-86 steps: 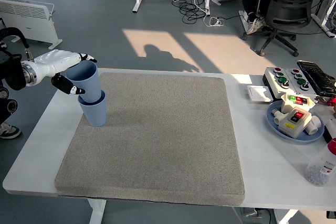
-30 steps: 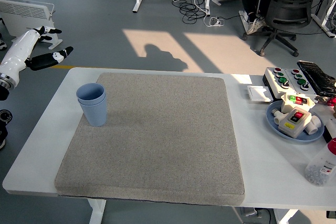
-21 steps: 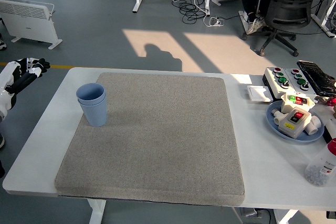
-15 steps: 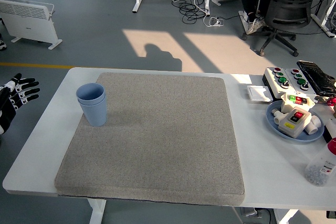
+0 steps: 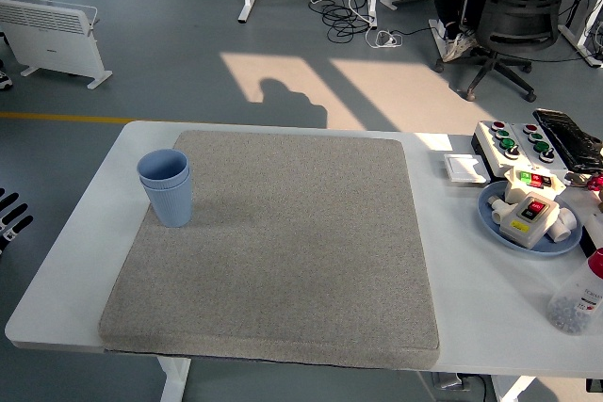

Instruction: Push cup pick cup insert cup

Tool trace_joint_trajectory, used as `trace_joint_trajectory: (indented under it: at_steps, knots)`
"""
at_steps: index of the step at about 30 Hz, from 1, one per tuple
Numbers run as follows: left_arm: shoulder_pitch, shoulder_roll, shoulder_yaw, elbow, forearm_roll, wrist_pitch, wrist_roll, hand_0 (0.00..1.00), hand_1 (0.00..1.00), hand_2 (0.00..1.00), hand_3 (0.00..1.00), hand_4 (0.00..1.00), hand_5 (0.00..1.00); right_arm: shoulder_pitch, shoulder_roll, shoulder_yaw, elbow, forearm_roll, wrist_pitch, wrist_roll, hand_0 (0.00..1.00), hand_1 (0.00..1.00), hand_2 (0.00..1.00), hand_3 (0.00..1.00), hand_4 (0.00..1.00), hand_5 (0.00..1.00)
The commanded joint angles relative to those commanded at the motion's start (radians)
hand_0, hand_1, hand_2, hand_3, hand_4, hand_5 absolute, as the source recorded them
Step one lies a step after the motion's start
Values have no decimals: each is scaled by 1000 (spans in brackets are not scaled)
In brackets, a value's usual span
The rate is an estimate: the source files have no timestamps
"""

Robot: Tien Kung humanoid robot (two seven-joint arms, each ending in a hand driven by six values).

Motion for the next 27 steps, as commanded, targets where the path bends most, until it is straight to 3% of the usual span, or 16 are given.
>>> trace_joint_trajectory:
  at_steps: [9, 10, 15, 16, 27]
  knots:
    - [-13, 0, 7, 5, 2, -9, -2, 720, 727, 716, 615, 619, 962, 1, -1, 2, -1, -4, 1, -1, 729, 665, 636, 572, 128, 365]
    - [-13, 0, 8, 6, 2, -10, -2, 722, 729, 716, 622, 628, 998, -1, -1, 1, -1, -3, 1, -1, 729, 665, 636, 572, 128, 365]
    - [-11, -1, 24, 9, -64, -41, -22, 722, 729, 716, 622, 628, 998, -6, -4, 5, 0, -7, -1, -2, 729, 665, 636, 572, 128, 365]
    - [-11, 0, 25, 9, -67, -42, -22, 756, 776, 755, 686, 671, 998, -6, -4, 5, 0, -7, -1, -3, 729, 663, 636, 572, 128, 365]
    - [-6, -8, 28, 16, -75, -39, -22, 777, 790, 776, 719, 679, 998, -7, -1, 11, 0, -18, 2, -6, 729, 665, 636, 572, 128, 365]
